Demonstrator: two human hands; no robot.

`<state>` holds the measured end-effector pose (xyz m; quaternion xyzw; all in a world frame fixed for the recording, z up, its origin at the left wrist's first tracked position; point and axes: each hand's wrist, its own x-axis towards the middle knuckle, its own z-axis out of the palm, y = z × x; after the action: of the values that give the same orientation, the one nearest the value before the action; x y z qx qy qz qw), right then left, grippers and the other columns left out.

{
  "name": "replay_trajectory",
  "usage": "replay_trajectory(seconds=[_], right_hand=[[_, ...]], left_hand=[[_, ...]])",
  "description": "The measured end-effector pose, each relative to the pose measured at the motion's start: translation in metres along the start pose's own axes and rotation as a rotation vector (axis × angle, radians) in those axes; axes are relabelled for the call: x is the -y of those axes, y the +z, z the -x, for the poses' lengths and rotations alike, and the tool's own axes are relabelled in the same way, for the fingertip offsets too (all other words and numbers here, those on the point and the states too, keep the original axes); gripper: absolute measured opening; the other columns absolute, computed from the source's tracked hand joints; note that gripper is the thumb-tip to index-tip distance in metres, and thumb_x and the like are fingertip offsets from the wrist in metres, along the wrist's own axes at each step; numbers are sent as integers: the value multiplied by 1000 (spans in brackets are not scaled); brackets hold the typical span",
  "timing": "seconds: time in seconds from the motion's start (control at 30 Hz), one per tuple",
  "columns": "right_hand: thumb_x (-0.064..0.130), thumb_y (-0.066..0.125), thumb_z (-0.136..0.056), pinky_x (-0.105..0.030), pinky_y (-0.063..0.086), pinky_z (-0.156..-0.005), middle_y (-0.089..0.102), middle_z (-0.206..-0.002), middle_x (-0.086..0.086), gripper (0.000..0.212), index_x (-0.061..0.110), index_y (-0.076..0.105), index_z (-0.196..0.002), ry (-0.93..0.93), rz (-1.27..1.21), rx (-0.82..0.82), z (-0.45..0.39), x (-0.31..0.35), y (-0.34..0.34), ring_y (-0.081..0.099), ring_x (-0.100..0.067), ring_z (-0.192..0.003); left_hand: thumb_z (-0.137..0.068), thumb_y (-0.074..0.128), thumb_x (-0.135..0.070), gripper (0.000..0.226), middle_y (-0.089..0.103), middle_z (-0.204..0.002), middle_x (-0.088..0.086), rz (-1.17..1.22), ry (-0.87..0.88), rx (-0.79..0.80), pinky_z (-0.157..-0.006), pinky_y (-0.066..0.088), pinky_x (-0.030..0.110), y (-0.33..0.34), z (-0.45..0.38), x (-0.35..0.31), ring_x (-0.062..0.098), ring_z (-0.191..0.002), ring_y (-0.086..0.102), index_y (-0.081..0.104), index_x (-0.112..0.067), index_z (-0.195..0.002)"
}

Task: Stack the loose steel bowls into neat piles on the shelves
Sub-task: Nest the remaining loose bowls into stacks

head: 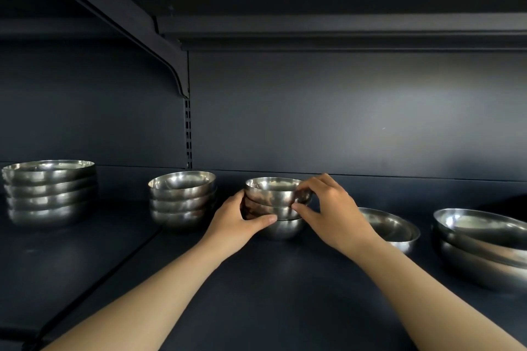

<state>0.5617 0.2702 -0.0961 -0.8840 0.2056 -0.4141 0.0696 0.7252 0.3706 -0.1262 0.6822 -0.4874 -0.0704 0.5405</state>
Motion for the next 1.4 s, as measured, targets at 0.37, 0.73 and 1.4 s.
replay_trajectory(seconds=[0.37, 0.73, 1.4], right_hand=[[40, 63, -81, -26, 38, -70, 62, -98, 4, 22, 26, 60, -97, 228, 306, 54, 16, -17, -53, 59, -22, -95], [36, 58, -84, -28, 43, -71, 61, -110, 4, 18, 25, 59, -99, 235, 473, 205, 71, -36, -75, 61, -22, -98], [24, 53, -93, -33, 45, -72, 64, -96, -5, 7, 18, 57, -93, 49, 381, 140, 69, -22, -159, 59, -27, -88]], left_hand=[[-75, 75, -36, 73, 45, -131, -12, -324, 213, -218, -101, 25, 14, -1, 7, -12, 6, -123, 40, 43, -16, -138], [-91, 56, -36, 46, 38, -135, -19, -630, 638, 237, -84, 42, 15, 52, 27, -59, -4, -90, 45, 45, -29, -135], [-82, 70, -26, 8, 57, -76, -15, -516, 683, 197, -66, 46, 19, 70, 22, -146, 2, -69, 56, 64, -23, -79]])
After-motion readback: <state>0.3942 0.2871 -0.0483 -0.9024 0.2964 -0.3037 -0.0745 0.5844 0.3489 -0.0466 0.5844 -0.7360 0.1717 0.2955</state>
